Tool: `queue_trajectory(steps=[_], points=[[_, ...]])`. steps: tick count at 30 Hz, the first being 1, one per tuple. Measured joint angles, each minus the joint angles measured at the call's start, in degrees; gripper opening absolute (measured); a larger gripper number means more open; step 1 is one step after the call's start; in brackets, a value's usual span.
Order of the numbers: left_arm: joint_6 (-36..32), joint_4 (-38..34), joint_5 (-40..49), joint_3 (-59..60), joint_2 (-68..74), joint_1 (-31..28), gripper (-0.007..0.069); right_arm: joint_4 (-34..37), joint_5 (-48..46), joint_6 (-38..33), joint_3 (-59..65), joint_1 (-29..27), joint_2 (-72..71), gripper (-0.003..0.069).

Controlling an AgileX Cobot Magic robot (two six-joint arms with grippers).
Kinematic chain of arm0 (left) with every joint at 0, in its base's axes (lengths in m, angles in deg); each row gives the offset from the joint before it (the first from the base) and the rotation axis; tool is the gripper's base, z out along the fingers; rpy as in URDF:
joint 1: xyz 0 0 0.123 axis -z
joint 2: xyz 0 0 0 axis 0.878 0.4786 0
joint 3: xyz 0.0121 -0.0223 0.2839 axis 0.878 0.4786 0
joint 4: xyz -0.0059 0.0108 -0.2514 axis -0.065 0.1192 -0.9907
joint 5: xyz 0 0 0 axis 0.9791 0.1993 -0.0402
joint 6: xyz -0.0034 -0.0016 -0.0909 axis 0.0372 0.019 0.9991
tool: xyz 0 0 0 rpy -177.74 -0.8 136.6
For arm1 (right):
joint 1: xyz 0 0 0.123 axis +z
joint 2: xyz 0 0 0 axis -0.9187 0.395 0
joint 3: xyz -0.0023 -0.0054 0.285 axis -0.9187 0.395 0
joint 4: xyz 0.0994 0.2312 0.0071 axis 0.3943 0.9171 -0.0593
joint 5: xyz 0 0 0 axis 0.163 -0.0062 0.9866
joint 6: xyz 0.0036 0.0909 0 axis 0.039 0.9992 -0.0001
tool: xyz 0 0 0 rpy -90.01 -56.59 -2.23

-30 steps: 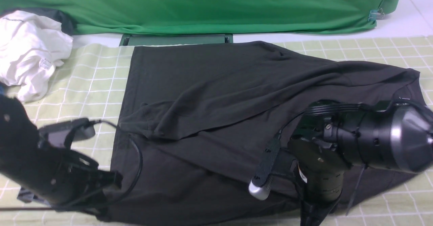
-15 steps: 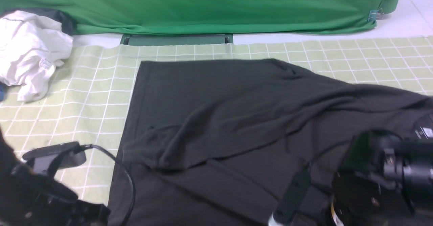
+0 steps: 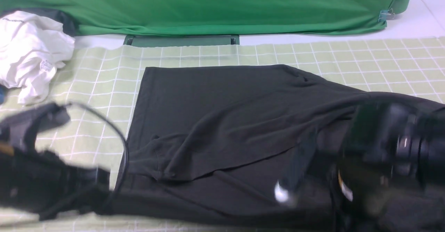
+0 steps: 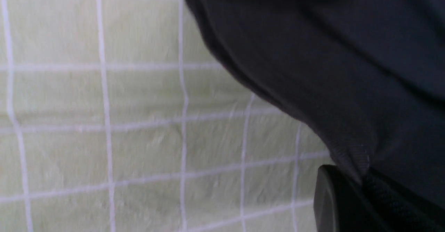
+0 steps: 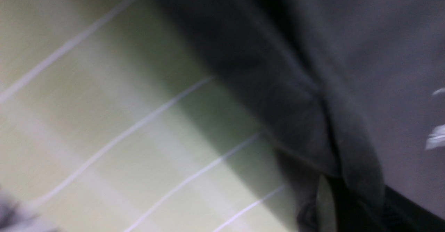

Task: Fold a long-sleeved shirt over a green coffee tablecloth.
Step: 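Fold the black garment in half by bringing its near edge over to the far edge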

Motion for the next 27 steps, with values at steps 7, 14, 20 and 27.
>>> queue_trajectory(steps=[7, 14, 20, 27], points=[[2.43, 0.0, -8.73, -9.73, 9.72, 0.0, 0.0022, -1.35, 3.02, 0.85, -10.5, -10.49, 0.88, 0.0013], [2.69, 0.25, -11.81, -20.6, 22.33, 0.0, 0.0022, -1.45, 8.91, 0.85, -15.92, -16.42, 6.41, 0.0013], [2.97, 0.63, -13.28, -30.94, 35.37, -0.24, 0.0022, -1.45, 13.47, 0.62, -22.34, -19.79, 15.22, 0.0013], [4.03, 2.37, -13.28, -41.94, 47.71, -1.49, 0.0022, -1.39, 15.02, -0.55, -31.55, -23.74, 24.48, 0.0013]])
